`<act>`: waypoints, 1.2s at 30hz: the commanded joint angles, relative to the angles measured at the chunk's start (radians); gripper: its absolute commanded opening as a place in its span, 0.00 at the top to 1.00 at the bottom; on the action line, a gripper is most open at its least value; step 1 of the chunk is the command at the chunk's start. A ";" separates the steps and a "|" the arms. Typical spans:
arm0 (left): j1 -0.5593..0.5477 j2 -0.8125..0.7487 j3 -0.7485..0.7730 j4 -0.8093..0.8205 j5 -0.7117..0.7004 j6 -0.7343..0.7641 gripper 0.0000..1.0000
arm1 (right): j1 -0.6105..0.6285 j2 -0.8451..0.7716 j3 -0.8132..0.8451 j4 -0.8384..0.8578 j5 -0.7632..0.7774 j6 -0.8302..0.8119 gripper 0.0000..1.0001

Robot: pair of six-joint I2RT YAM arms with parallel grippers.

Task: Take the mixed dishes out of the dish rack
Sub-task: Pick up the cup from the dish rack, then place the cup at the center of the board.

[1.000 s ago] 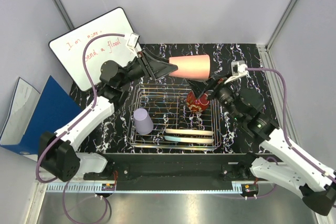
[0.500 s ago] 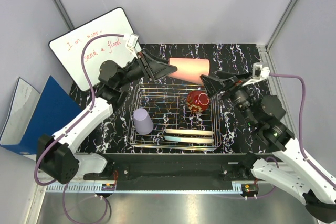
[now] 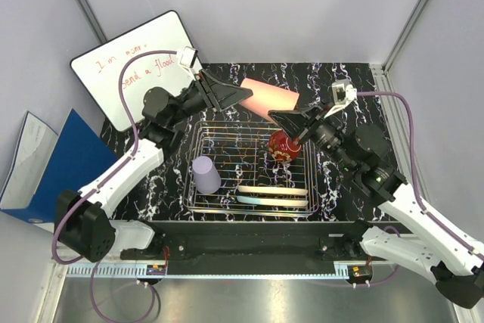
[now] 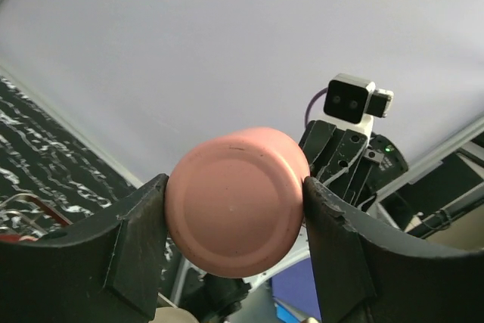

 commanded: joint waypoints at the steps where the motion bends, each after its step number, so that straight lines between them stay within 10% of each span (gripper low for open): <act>1: -0.022 -0.012 0.008 0.014 0.061 0.085 0.78 | -0.015 0.013 0.051 -0.004 0.118 -0.044 1.00; 4: -0.012 -0.026 0.075 -0.257 0.008 0.192 0.16 | -0.015 0.001 0.098 -0.101 0.250 -0.085 1.00; 7: -0.002 -0.073 0.216 -0.713 -0.231 0.344 0.01 | -0.016 0.018 0.207 -0.262 0.512 -0.182 1.00; 14: 0.003 -0.244 0.209 -1.000 -0.677 0.326 0.01 | -0.117 0.281 0.532 -0.408 0.995 -0.396 1.00; 18: 0.003 -0.296 0.192 -1.092 -0.692 0.332 0.01 | -0.459 0.592 0.915 -0.829 0.739 -0.149 1.00; 25: 0.003 -0.371 0.100 -1.180 -0.734 0.362 0.01 | -0.858 0.947 1.100 -1.065 0.395 0.197 1.00; 36: 0.003 -0.356 -0.041 -1.206 -0.718 0.343 0.01 | -0.900 1.461 1.581 -1.160 0.355 0.174 1.00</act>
